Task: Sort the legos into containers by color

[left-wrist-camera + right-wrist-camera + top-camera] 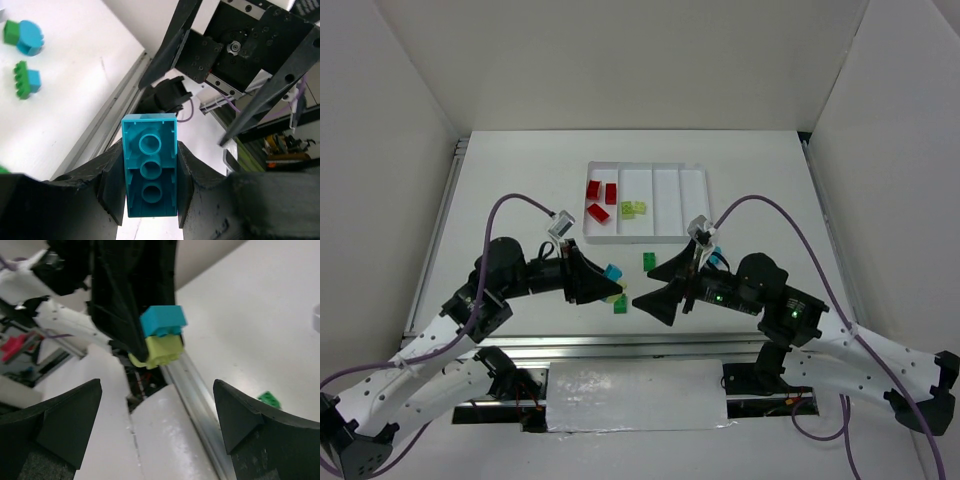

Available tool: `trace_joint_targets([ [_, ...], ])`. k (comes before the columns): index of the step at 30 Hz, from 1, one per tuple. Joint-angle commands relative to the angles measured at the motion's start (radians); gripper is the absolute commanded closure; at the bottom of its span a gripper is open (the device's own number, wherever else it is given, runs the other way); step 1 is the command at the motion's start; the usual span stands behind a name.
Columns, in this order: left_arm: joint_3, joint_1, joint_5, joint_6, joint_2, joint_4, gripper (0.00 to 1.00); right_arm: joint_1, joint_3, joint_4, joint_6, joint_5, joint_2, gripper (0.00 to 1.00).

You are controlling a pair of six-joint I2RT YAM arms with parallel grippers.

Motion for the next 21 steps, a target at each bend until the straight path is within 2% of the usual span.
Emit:
trace_joint_targets([
  [1, -0.026, -0.005, 0.113, 0.017, 0.002, 0.154, 1.00, 0.000, -0.007, 0.138, 0.115, -0.179, -0.007, 0.01],
  [4, -0.071, -0.005, 0.191, -0.035, -0.009, 0.297, 1.00, 0.000, 0.017, 0.143, 0.155, -0.196, 0.008, 0.07],
  [6, -0.094, -0.004, 0.217, -0.060, -0.018, 0.364, 1.00, -0.001, 0.017, 0.170, 0.192, -0.187, 0.017, 0.19],
  [14, -0.099, -0.004, 0.250, -0.067, -0.050, 0.386, 1.00, -0.001, 0.008, 0.252, 0.250, -0.209, 0.070, 0.42],
  [21, -0.097, -0.005, 0.264, -0.066, -0.058, 0.391, 1.00, 0.000, -0.004, 0.308, 0.267, -0.257, 0.094, 0.43],
])
